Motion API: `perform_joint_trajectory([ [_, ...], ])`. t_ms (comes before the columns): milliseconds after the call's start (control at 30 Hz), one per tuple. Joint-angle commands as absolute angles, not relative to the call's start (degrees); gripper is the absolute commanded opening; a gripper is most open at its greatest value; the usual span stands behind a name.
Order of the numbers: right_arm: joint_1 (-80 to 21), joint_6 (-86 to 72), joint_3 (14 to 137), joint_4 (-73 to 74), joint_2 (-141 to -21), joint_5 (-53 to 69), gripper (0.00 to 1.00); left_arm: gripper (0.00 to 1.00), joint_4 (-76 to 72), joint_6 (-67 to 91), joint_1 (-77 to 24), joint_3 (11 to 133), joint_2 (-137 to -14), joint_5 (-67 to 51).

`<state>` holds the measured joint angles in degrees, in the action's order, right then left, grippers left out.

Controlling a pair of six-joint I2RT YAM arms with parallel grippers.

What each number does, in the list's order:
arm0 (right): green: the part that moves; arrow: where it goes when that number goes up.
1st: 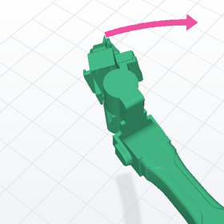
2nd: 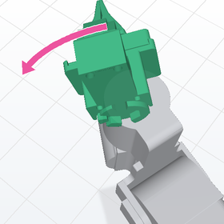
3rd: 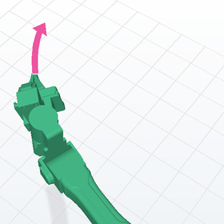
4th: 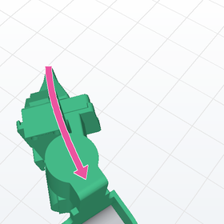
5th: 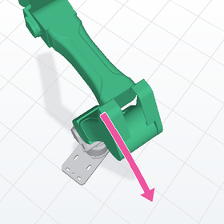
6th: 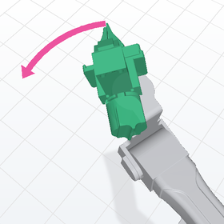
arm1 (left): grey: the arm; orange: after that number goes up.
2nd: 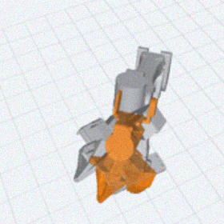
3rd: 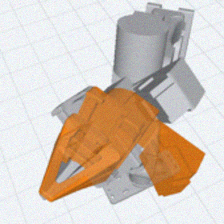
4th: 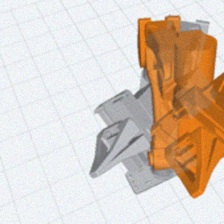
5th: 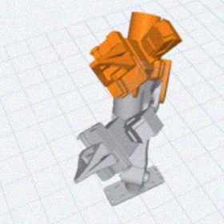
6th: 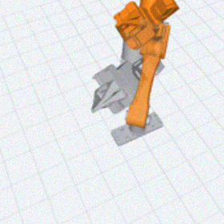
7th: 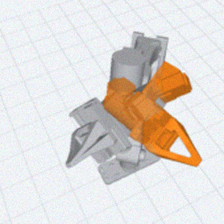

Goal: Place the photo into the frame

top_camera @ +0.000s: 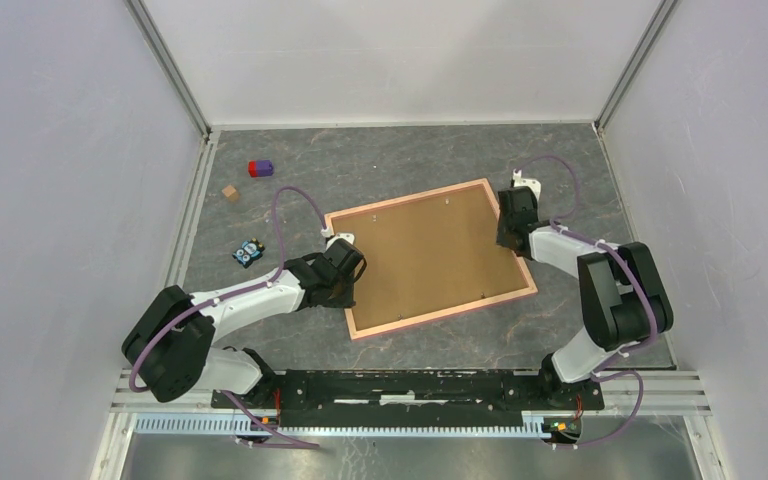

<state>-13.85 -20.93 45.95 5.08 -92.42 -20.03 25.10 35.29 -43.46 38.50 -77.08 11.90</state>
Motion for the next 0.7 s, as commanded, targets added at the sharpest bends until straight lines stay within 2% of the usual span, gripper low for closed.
perform_joint_trajectory([
  [0, -14.6, -24.7, 43.6, 15.8, -97.2, -19.6, 0.38, 0.02, 23.5, 32.2, -43.6, 37.5, -76.9, 12.0],
  [267, -14.8, -25.1, 41.6, 15.9, -94.7, -18.1, 0.37, 0.02, 23.6, 32.2, -43.5, 37.7, -77.0, 12.0],
  [467, -13.7, -21.8, 41.3, 15.1, -90.9, -16.2, 0.4, 0.02, 25.3, 32.4, -43.6, 39.5, -78.9, 12.8],
  [667, -12.5, -17.1, 43.7, 15.4, -89.0, -14.3, 0.51, 0.02, 26.5, 32.9, -43.6, 41.1, -80.1, 14.1],
])
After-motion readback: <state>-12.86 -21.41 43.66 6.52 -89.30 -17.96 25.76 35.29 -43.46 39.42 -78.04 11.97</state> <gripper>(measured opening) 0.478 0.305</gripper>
